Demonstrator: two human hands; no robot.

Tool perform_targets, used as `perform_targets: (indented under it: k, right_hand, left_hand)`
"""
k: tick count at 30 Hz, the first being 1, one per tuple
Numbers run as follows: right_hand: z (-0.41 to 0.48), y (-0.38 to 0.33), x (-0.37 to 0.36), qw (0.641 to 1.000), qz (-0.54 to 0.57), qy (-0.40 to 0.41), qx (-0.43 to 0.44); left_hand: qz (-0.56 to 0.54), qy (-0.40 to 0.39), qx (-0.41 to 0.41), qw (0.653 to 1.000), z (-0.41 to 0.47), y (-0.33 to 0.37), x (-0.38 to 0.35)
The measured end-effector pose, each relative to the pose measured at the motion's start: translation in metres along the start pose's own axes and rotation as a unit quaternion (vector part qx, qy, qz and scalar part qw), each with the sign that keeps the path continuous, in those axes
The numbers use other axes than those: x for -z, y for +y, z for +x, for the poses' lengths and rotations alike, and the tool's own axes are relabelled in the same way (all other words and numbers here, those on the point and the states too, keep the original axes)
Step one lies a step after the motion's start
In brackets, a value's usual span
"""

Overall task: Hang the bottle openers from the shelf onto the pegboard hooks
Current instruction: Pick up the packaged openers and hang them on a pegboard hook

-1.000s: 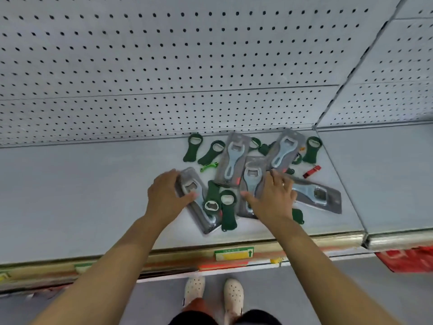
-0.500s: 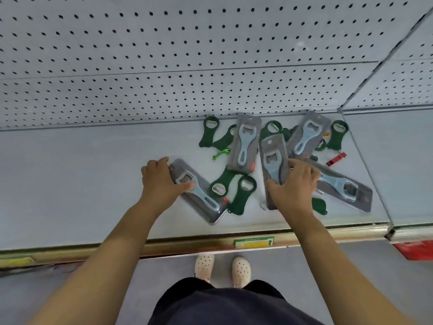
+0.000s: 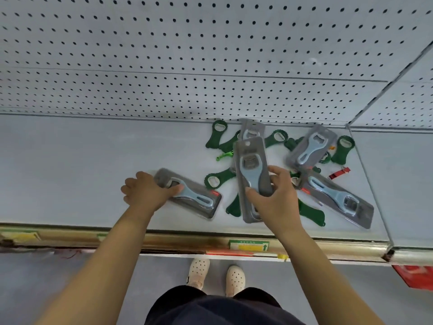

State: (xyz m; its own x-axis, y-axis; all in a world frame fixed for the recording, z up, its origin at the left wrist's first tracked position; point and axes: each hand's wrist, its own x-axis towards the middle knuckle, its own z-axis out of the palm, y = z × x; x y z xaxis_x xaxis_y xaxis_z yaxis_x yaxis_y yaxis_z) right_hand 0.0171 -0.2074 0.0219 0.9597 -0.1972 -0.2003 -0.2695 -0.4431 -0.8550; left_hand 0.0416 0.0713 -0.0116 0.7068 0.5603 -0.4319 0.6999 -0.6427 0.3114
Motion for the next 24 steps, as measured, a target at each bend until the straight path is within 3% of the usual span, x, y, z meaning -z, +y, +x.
perform_targets:
  k: [3,5,9,13,16,22,24]
  right_hand:
    - [-0.001,-0.006,-0.013,0.995,0.018,-0.093,-0.01]
    - [0.0,-0.011,-0.027,0.989,0.046,-0.142,-0.016]
    - [0.006,-0.021,-0.059,0.975,0.053,-0.217,0.002]
    - [0.009,-0.022,-0.079,0.962,-0.047,-0.265,0.037]
    - [0.005,-0.017,-0.083,0.962,-0.055,-0.264,0.044]
    - [0.003,-0.013,-0.08,0.957,-0.01,-0.289,0.0]
    - [0.003,-0.011,-0.081,0.96,-0.003,-0.281,-0.013]
  left_hand:
    - [-0.059,0.007,0.009,0.998,-0.015,-0.009,-0.001]
    - [-0.177,0.016,0.092,0.98,-0.027,-0.014,0.0]
    - [-0.387,0.001,0.21,0.898,-0.052,-0.021,-0.009]
    - [-0.509,-0.05,0.229,0.828,-0.064,-0.013,-0.012]
    - [-0.561,-0.088,0.229,0.791,-0.06,-0.004,-0.009]
    - [-0.57,-0.11,0.23,0.781,-0.055,0.011,-0.008]
    - [-0.547,-0.106,0.235,0.797,-0.054,0.01,-0.011]
